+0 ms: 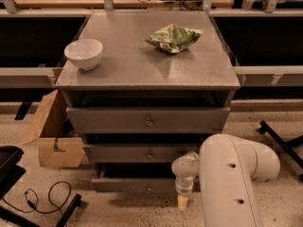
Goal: Open bottom drawer
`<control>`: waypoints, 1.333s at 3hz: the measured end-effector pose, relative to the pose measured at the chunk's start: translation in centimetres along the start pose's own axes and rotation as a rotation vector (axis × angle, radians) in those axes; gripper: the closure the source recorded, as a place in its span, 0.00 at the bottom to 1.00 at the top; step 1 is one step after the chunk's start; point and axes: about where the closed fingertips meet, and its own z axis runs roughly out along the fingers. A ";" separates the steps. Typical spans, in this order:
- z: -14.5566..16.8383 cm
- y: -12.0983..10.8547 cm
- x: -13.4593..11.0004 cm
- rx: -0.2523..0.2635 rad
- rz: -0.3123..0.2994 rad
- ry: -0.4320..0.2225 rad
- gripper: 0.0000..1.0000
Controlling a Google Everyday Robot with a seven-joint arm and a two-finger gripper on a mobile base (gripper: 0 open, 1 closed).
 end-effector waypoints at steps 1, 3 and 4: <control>0.0 -0.3 -0.1 0.000 0.000 0.000 0.47; -0.7 -0.4 -0.1 0.000 0.000 0.000 0.94; -1.1 -0.5 -0.1 -0.002 0.002 -0.001 1.00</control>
Offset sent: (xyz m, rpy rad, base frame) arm -0.1974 0.0014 0.0567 -0.0573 0.5043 -0.1340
